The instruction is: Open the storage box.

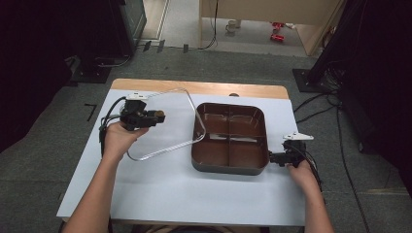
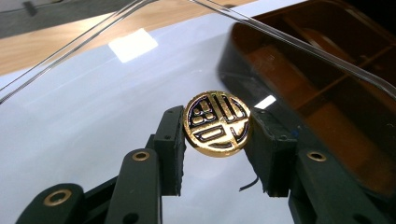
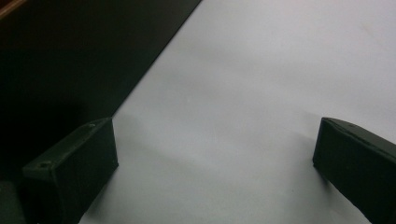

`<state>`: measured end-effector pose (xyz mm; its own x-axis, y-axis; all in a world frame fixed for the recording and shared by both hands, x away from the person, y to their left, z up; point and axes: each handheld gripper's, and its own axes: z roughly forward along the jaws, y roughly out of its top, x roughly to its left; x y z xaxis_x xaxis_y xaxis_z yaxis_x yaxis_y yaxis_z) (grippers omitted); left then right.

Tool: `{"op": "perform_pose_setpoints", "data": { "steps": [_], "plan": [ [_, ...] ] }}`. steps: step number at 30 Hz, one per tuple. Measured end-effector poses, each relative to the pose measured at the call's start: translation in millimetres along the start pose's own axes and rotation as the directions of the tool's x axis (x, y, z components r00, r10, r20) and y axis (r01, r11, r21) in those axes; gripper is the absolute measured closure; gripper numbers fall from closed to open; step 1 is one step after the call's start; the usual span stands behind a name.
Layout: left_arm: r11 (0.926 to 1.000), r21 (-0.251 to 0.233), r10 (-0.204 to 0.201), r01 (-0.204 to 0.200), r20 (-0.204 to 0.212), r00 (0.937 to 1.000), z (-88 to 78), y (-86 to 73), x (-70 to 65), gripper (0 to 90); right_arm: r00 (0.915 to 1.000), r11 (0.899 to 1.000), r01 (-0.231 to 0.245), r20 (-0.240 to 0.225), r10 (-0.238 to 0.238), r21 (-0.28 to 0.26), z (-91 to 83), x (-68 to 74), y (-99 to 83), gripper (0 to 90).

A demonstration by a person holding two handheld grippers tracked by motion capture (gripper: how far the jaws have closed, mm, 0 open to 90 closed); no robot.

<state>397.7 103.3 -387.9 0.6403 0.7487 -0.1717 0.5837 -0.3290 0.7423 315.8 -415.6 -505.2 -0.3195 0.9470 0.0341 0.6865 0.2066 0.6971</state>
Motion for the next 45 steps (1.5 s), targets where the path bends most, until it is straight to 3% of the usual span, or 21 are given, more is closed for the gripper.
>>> {"op": "perform_pose_setpoints", "data": {
  "steps": [4,8,20,24,33,37,42,45],
  "plan": [
    [0.9988,0.006,-0.047,0.048,-0.039,0.9981,-2.5,-12.1,21.6,59.2,1.0,1.0,0.0,-0.001,0.0,0.0,0.0,-0.1,0.0,0.0],
    [0.9957,0.022,-0.088,0.09,-0.09,0.9921,0.9,-24.8,41.8,59.2,1.0,1.0,0.0,-0.001,0.0,0.001,0.0,-0.1,0.0,0.0],
    [0.9883,0.08,-0.113,0.13,-0.18,0.9771,24.9,-46.9,74.1,59.1,1.0,1.0,0.0,-0.001,0.0,0.001,0.0,0.0,0.1,0.0],
    [0.9836,0.092,-0.137,0.155,-0.184,0.9735,32.0,-52.3,82.6,59.1,1.0,1.0,0.0,0.0,0.0,0.001,0.0,0.0,0.1,0.0],
    [0.9848,0.092,-0.128,0.148,-0.193,0.9727,36.1,-57.5,84.6,58.7,1.0,1.0,0.0,0.0,0.0,0.001,0.0,0.0,0.1,0.0],
    [0.9764,0.09,-0.178,0.196,-0.174,0.9685,33.8,-57.3,85.8,56.3,1.0,1.0,-0.001,0.0,0.001,0.001,0.1,0.1,0.1,0.0],
    [0.9841,0.086,-0.137,0.156,-0.197,0.9709,26.1,-52.4,77.9,50.5,1.0,1.0,0.0,0.0,0.0,0.001,0.1,0.0,0.1,0.0],
    [0.9854,0.062,-0.145,0.159,-0.183,0.9722,19.5,-49.4,74.9,48.5,1.0,1.0,0.0,0.0,0.0,0.001,0.0,0.0,0.1,0.0]
  ]
}}
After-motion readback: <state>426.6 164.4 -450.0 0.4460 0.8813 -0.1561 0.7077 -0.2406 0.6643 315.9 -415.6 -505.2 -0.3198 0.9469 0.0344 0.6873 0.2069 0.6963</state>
